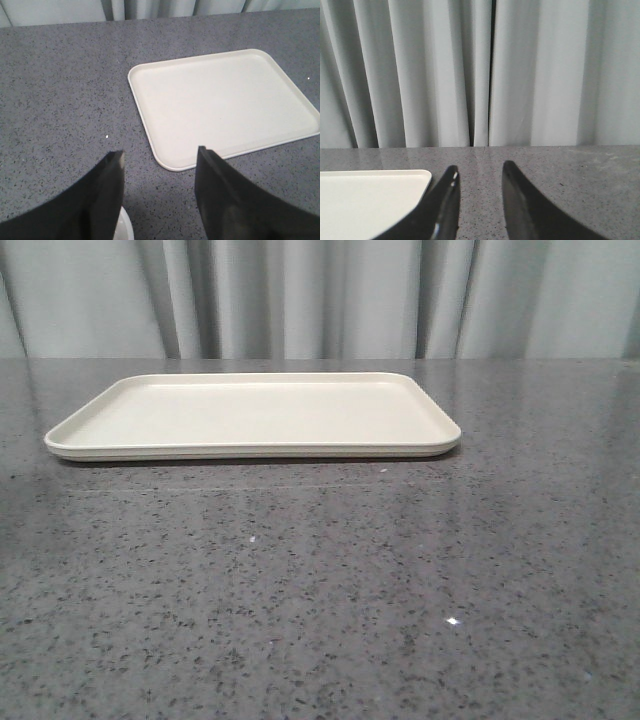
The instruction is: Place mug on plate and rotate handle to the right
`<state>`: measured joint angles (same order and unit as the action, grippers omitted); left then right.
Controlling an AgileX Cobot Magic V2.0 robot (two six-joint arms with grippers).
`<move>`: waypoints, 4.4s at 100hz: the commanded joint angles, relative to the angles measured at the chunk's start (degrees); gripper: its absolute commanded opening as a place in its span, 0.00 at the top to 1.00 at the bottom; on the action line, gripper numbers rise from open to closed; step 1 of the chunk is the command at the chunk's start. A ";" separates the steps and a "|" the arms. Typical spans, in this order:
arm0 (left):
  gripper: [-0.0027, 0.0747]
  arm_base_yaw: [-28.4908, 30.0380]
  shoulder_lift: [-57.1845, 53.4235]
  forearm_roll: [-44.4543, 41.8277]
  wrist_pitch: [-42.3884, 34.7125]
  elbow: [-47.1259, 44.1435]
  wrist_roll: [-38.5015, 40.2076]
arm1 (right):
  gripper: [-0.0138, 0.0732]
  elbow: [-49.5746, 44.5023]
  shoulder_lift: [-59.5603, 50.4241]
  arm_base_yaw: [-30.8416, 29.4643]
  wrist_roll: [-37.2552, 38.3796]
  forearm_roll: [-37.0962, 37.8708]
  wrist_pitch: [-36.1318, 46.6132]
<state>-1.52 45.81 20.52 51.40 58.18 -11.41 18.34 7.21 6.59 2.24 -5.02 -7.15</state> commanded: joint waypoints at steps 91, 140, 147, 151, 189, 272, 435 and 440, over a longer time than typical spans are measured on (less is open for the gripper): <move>0.53 0.09 8.08 -29.06 17.93 10.09 12.74 | 0.57 1.88 1.11 -0.34 -0.35 0.45 3.21; 0.53 0.09 12.56 -29.19 17.89 9.59 12.74 | 0.57 1.88 1.11 -0.34 -0.35 0.45 3.14; 0.53 0.09 12.78 -29.52 16.71 9.32 12.74 | 0.57 1.88 1.11 -0.34 -0.35 0.45 3.14; 0.53 0.09 13.01 -29.82 17.17 9.32 12.74 | 0.57 1.88 1.11 -0.34 -0.35 0.45 3.09; 0.53 0.09 15.74 -29.97 15.44 6.68 12.74 | 0.57 1.88 1.11 -0.34 -0.35 0.45 3.10; 0.53 0.09 19.32 -30.51 11.50 1.65 12.85 | 0.57 1.88 1.11 -0.34 -0.35 0.45 3.63; 0.99 0.09 21.13 -31.61 6.32 -4.94 12.97 | 0.57 1.88 1.11 -0.34 -0.35 0.45 6.14; 0.99 0.09 20.67 -31.47 6.07 -4.94 12.97 | 0.57 1.88 1.11 -0.34 -0.35 0.45 6.14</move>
<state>-1.52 67.22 -10.37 59.13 53.15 1.35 18.34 7.21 6.59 2.24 -5.02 -5.87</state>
